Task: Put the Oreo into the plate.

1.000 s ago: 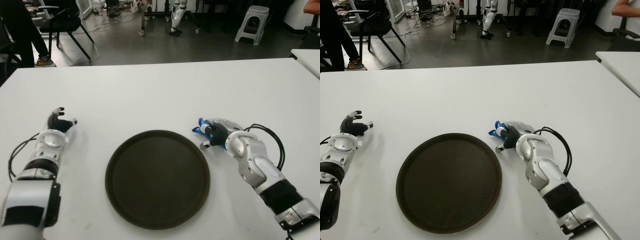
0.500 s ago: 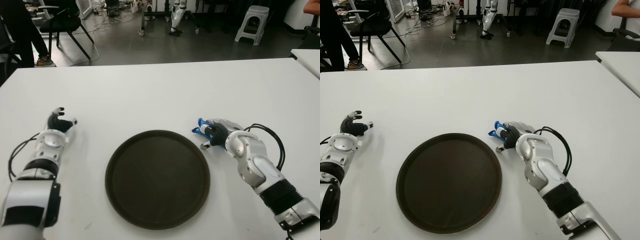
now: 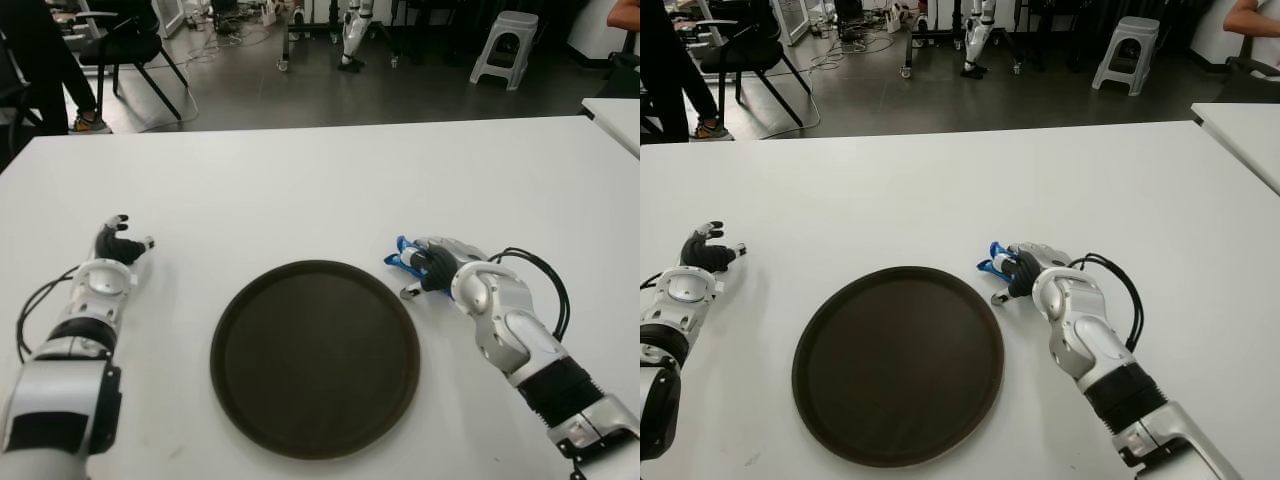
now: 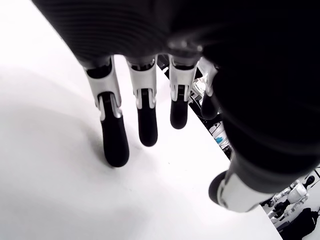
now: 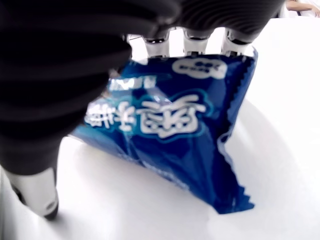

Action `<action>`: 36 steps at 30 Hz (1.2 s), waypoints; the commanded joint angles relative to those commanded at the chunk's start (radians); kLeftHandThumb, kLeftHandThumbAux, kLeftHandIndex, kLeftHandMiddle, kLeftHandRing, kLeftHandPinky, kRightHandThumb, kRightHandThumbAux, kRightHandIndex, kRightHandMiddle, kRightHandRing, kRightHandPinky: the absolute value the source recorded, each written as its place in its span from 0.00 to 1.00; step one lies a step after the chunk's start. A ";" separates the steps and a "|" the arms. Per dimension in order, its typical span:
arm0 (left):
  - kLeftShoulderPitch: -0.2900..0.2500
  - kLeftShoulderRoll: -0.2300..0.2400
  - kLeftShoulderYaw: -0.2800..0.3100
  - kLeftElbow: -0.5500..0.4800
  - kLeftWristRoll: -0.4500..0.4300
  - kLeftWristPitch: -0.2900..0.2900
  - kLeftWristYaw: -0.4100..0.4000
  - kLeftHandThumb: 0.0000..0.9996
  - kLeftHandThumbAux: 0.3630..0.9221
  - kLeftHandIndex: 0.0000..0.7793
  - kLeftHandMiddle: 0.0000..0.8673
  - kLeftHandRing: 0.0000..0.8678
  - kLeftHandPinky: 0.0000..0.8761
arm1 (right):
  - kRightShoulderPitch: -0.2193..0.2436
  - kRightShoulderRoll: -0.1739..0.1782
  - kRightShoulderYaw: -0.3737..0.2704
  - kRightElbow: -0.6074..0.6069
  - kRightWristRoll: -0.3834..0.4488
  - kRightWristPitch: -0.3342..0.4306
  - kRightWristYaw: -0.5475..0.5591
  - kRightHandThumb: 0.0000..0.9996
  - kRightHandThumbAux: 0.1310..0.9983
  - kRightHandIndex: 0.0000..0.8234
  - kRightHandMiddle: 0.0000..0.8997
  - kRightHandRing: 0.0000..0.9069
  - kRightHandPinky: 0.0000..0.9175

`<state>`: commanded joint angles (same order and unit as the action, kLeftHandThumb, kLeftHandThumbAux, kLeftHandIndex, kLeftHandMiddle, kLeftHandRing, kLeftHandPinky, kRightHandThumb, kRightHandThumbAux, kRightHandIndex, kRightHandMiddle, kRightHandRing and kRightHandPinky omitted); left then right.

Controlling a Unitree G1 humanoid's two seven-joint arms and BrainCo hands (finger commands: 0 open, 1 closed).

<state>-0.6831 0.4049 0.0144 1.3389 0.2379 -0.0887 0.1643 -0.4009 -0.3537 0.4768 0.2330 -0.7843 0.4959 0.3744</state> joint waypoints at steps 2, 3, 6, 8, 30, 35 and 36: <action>-0.002 0.000 -0.004 0.000 0.003 0.005 0.002 0.23 0.69 0.06 0.15 0.19 0.18 | -0.006 0.001 0.000 0.011 0.002 0.002 0.006 0.03 0.61 0.00 0.02 0.05 0.10; -0.002 0.000 -0.005 0.000 0.004 0.006 0.002 0.23 0.69 0.06 0.15 0.19 0.18 | -0.007 0.002 0.000 0.013 0.003 0.004 0.008 0.03 0.61 0.00 0.02 0.05 0.11; -0.002 0.001 -0.008 -0.001 0.007 0.008 0.004 0.22 0.69 0.06 0.15 0.19 0.19 | -0.013 0.008 -0.003 0.025 0.008 0.011 0.015 0.02 0.60 0.00 0.04 0.07 0.12; -0.002 0.002 -0.009 -0.001 0.008 0.006 0.004 0.22 0.69 0.06 0.14 0.19 0.20 | -0.018 0.011 -0.006 0.034 0.012 0.015 0.019 0.01 0.60 0.01 0.05 0.07 0.12; 0.001 0.006 -0.012 0.000 0.012 0.001 0.004 0.23 0.71 0.08 0.17 0.22 0.26 | -0.144 0.045 -0.012 0.303 0.038 -0.016 -0.053 0.00 0.57 0.06 0.13 0.13 0.14; -0.001 0.006 -0.013 0.000 0.011 0.003 0.001 0.23 0.72 0.07 0.16 0.22 0.25 | -0.163 0.050 -0.015 0.332 0.046 -0.023 -0.068 0.00 0.58 0.08 0.14 0.16 0.17; -0.001 0.005 -0.012 0.000 0.011 0.004 0.000 0.23 0.72 0.07 0.16 0.22 0.25 | -0.165 0.051 -0.016 0.338 0.049 -0.024 -0.070 0.00 0.58 0.08 0.14 0.16 0.17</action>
<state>-0.6845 0.4103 0.0021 1.3387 0.2484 -0.0850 0.1640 -0.5663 -0.3029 0.4603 0.5707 -0.7357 0.4721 0.3040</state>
